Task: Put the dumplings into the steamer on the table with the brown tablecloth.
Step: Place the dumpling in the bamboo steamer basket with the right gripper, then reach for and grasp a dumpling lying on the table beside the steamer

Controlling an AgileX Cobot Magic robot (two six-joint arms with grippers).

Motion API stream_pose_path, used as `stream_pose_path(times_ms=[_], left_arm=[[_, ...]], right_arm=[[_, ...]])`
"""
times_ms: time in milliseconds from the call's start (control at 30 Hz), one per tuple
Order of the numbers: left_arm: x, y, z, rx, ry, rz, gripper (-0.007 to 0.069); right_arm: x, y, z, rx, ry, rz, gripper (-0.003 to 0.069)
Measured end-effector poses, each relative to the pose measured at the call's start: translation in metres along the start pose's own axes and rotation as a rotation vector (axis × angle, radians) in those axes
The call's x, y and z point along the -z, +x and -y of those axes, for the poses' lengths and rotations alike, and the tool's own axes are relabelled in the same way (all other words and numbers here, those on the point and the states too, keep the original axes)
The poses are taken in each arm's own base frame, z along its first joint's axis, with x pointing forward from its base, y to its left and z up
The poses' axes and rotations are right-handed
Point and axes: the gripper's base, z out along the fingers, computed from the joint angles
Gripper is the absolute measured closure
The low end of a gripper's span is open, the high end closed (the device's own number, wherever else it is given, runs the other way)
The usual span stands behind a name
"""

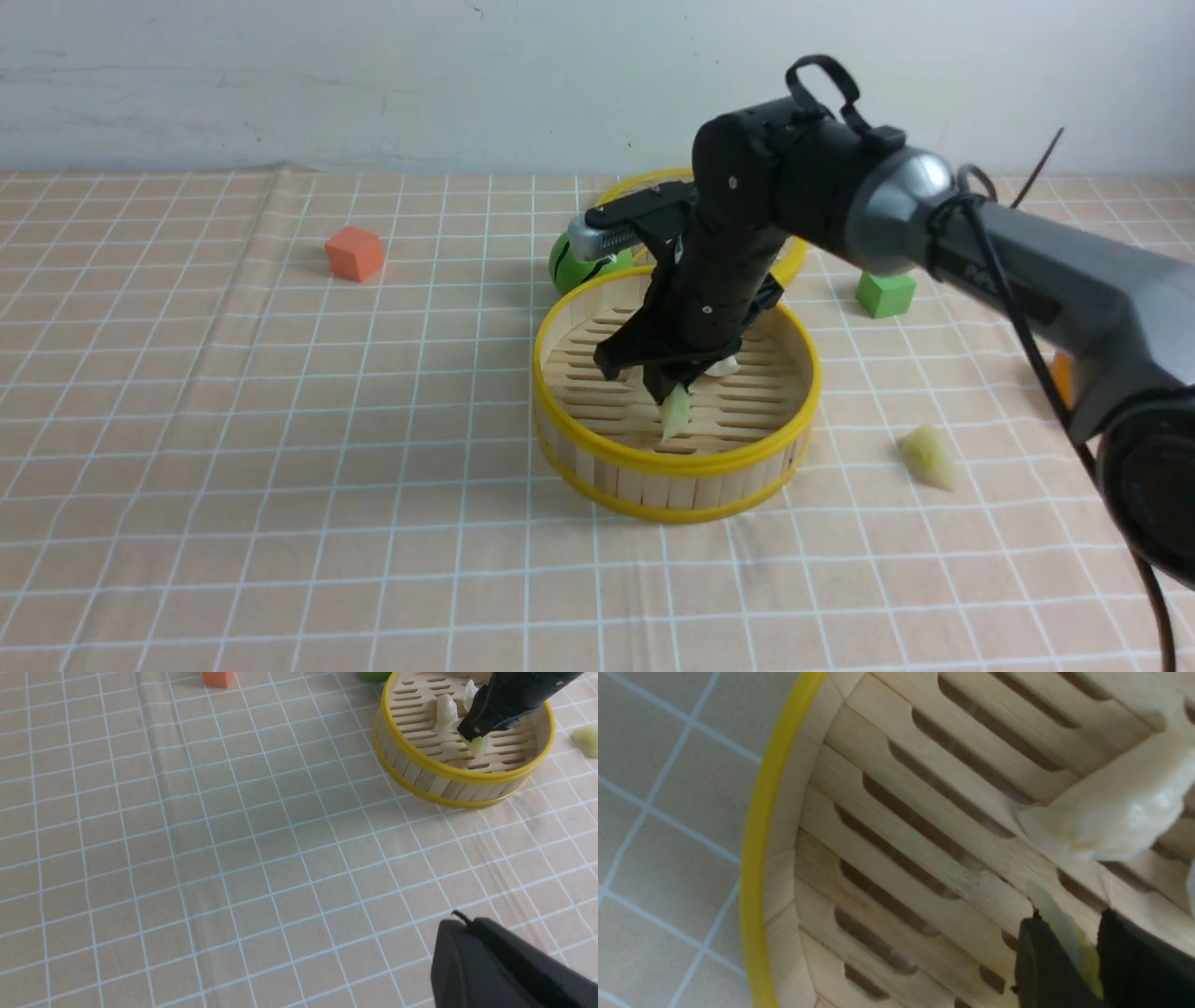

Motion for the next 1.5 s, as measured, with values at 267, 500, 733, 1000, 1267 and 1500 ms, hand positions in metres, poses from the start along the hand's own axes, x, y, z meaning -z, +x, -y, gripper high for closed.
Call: stream_pose_path(times_ms=[267,500,733,1000,1267,1500], left_arm=[[0.0,0.0,-0.001,-0.005,-0.011,0.0,0.0638],[0.0,-0.004,-0.006,-0.049,-0.065,0.041,0.0638],[0.0,-0.006,-0.006,-0.052,-0.064,0.062,0.0638],[0.0,-0.005,-0.006,-0.051,-0.065,0.056,0.0638],[0.0,-0.005,-0.006,-0.051,-0.066,0.053,0.0638],[0.0,-0.003,-0.006,-0.051,-0.069,0.038,0.0638]], right_arm=[[0.003,0.0,-0.001,-0.007,-0.007,-0.02,0.0314],[0.082,0.005,0.001,0.055,0.051,-0.017,0.0113],[0.128,0.063,0.058,-0.057,0.146,-0.094,0.0097],[0.088,0.117,0.128,-0.266,0.175,-0.126,0.0096],[0.019,0.114,0.149,-0.304,0.168,-0.057,0.0116],[0.009,0.116,0.15,-0.308,0.164,-0.068,0.0403]])
